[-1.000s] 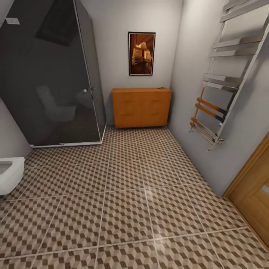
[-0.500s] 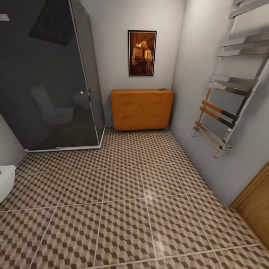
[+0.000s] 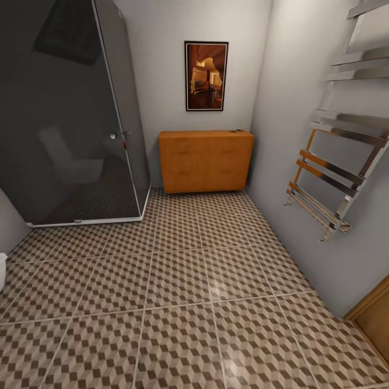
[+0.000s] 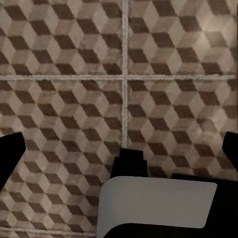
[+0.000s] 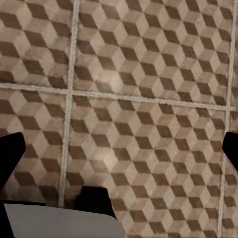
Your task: Take the four mousetraps from the cabinet in the bathroom and place them on the bathroom floor. Make sure all four end up on the same floor surface, and ensure that at least two of them are either under or directly next to the same bathroom sink.
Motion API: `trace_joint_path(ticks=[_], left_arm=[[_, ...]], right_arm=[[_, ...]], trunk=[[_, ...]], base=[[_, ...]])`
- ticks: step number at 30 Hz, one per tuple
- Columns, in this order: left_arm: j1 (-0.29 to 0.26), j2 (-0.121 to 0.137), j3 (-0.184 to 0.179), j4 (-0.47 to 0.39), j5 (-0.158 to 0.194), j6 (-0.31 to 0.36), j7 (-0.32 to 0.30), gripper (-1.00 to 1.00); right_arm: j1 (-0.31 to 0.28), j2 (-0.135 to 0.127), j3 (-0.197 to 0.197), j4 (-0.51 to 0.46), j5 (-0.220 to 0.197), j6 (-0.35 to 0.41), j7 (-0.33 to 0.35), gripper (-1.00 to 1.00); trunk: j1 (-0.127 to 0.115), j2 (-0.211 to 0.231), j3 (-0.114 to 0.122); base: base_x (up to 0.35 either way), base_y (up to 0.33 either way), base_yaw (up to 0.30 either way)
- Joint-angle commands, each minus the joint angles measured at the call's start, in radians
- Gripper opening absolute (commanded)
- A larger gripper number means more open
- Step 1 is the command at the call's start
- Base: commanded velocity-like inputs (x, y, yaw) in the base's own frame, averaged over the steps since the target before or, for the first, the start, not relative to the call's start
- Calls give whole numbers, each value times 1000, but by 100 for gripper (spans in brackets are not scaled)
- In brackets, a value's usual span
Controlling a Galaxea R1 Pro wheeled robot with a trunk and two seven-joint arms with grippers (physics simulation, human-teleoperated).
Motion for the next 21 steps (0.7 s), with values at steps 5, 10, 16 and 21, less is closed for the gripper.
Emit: trace_joint_path(ticks=[5, 10, 16, 21], left_arm=[[-2, 1, -8, -5, 7, -6, 7, 100], [-2, 1, -8, -4, 7, -6, 7, 100], [-2, 1, -8, -4, 7, -6, 7, 100], [-2, 1, -8, -4, 7, -5, 7, 100]], right_arm=[[-1, -1, 9, 1, -9, -3, -2, 100], [-1, -1, 8, 1, -9, -3, -2, 100], [-1, -2, 9, 1, -9, -3, -2, 100], [-1, -1, 9, 1, -9, -3, -2, 100]], trunk=[[1, 0, -1], [1, 0, -1], [1, 0, -1], [1, 0, -1]], base=[[335, 0, -5], [335, 0, -80], [335, 0, -146], [335, 0, -82]])
